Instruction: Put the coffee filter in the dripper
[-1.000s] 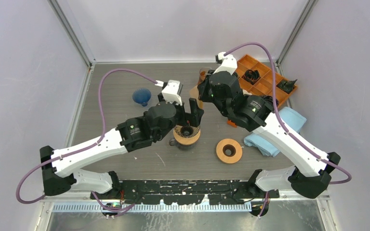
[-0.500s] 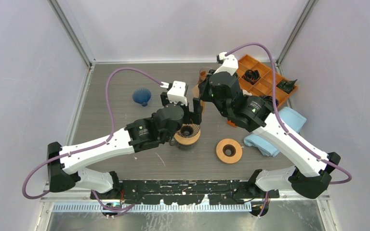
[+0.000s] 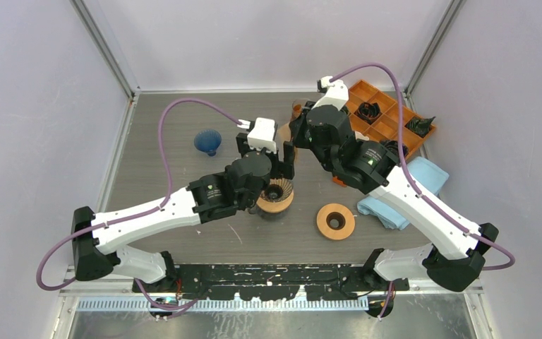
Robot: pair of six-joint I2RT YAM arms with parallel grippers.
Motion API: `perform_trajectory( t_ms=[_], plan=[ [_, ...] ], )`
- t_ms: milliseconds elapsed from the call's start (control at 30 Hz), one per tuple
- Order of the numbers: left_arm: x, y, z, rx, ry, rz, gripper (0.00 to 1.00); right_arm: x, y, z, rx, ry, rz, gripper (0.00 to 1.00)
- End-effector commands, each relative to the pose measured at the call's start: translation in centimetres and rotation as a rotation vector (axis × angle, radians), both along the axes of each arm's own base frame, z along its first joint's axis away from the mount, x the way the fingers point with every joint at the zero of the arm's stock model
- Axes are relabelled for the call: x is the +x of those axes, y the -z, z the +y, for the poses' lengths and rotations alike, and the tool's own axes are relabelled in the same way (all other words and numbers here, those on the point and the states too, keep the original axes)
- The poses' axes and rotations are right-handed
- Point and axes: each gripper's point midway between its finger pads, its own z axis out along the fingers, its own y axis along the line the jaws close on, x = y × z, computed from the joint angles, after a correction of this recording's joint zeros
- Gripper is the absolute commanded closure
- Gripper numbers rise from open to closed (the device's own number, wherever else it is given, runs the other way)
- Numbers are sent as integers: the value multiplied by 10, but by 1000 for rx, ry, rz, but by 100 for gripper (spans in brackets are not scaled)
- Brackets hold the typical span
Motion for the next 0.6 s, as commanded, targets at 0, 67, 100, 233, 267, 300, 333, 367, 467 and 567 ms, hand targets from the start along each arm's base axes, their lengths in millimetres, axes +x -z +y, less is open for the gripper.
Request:
perform_trajectory(
  t_ms=[0, 67, 100, 233, 267, 300, 333, 367, 467, 567],
  plan=[
    [8, -32, 6, -61, -63, -80, 18, -2, -25, 0, 81, 3, -52, 99],
    [9, -30, 6, -46, -69, -87, 19, -3, -25, 1, 84, -2, -50, 99],
    [10, -30, 7, -39, -74, -92, 19, -3, -25, 1, 87, -5, -49, 99],
    [13, -30, 10, -17, -93, -113, 22, -5, -24, 4, 98, -16, -40, 99],
    [14, -30, 11, -10, -95, -118, 22, -5, -24, 4, 103, -19, -40, 99],
    [14, -29, 11, -6, -98, -123, 23, -6, -24, 5, 108, -22, -37, 99],
    [15, -28, 12, 4, -101, -127, 24, -7, -24, 5, 110, -26, -36, 99],
    [14, -28, 13, 8, -101, -130, 24, -7, -24, 7, 115, -33, -32, 99],
    [15, -23, 13, 28, -104, -131, 25, -9, -23, 8, 124, -41, -27, 100],
    [15, -20, 15, 42, -107, -128, 27, -11, -23, 9, 134, -48, -22, 99]
  ],
)
